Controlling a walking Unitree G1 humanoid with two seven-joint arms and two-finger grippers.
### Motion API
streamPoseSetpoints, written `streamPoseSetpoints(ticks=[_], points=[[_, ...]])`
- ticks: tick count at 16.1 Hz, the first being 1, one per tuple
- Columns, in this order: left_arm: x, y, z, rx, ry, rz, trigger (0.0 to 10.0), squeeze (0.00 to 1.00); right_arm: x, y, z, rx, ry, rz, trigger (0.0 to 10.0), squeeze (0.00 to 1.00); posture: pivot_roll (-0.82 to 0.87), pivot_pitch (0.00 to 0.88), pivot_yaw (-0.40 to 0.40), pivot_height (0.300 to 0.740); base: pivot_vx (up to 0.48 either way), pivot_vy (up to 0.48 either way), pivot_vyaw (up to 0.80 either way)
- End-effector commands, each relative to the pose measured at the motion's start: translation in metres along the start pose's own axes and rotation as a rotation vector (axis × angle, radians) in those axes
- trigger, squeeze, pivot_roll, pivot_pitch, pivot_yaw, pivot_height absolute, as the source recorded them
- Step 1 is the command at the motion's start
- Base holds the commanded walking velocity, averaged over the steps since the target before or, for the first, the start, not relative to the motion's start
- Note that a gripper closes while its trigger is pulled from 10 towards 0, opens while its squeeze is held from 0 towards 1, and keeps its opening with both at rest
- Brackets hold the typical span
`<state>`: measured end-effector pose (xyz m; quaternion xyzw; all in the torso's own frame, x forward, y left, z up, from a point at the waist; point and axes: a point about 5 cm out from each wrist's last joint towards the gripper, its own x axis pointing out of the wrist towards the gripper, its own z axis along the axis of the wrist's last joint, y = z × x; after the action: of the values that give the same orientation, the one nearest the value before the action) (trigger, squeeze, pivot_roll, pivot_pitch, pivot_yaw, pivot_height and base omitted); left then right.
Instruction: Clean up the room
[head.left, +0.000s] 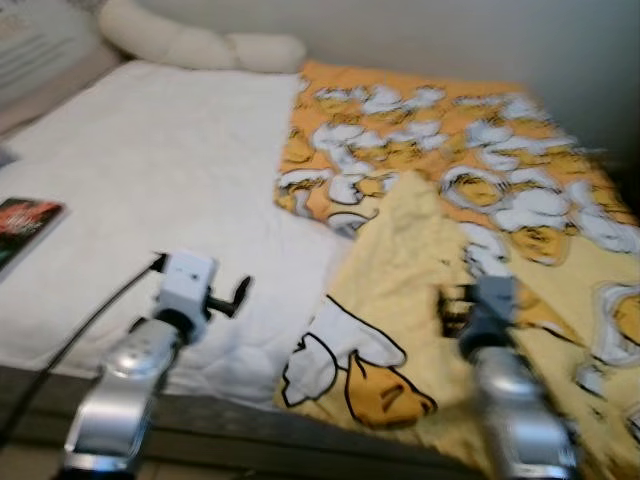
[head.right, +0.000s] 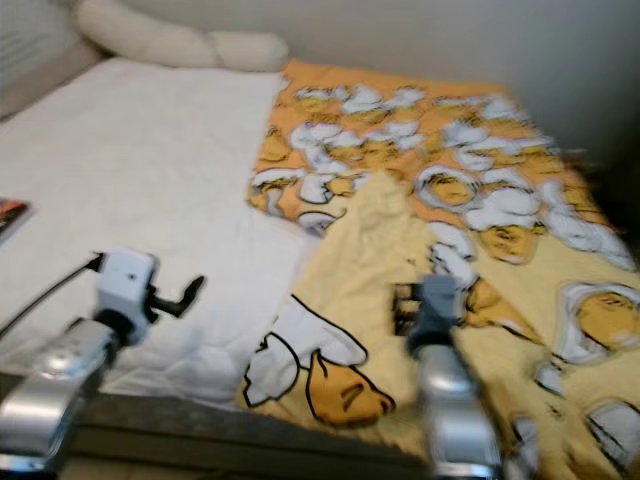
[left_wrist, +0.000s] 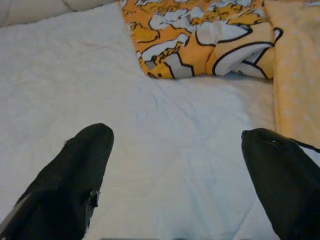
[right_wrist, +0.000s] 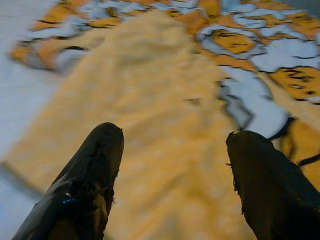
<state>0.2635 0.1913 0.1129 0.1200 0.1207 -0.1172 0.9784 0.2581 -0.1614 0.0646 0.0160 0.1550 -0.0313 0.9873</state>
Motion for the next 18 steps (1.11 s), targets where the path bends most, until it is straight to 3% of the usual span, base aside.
streamPoseSetpoints(ticks=[1, 10, 13, 15, 18], points=[[0.0027, -0.0043, 0.0068, 0.004, -0.025, -0.012, 10.0, 0.48, 0.0017, -0.0048, 0.0042, -0.013, -0.023, -0.012, 10.0, 0.0, 0.02, 0.0, -0.027, 0.74, 0.0, 0.375, 0.0], [0.0072, -0.0059, 0.0086, 0.004, -0.034, -0.019, 10.0, 0.48, 0.0065, -0.0029, 0.0037, 0.015, -0.006, -0.008, 10.0, 0.0, 0.02, 0.0, -0.032, 0.74, 0.0, 0.372, 0.0], [0.0073, -0.0051, 0.0089, 0.004, -0.035, -0.019, 10.0, 0.49, 0.0073, -0.0005, 0.0028, 0.032, 0.002, 0.001, 10.0, 0.0, 0.02, 0.0, -0.03, 0.74, 0.0, 0.364, -0.8], [0.0072, -0.0037, 0.0094, 0.032, -0.031, -0.009, 10.0, 0.51, 0.0075, 0.0004, 0.0027, 0.03, 0.002, -0.001, 10.0, 0.0, 0.02, 0.0, -0.03, 0.74, 0.0, -0.24, -0.8], [0.0075, -0.0021, 0.0071, 0.004, -0.025, 0.012, 10.0, 0.48, 0.0078, 0.0014, 0.0029, 0.017, -0.001, -0.001, 10.0, 0.0, 0.02, 0.0, -0.028, 0.74, 0.0, -0.16, -0.27]])
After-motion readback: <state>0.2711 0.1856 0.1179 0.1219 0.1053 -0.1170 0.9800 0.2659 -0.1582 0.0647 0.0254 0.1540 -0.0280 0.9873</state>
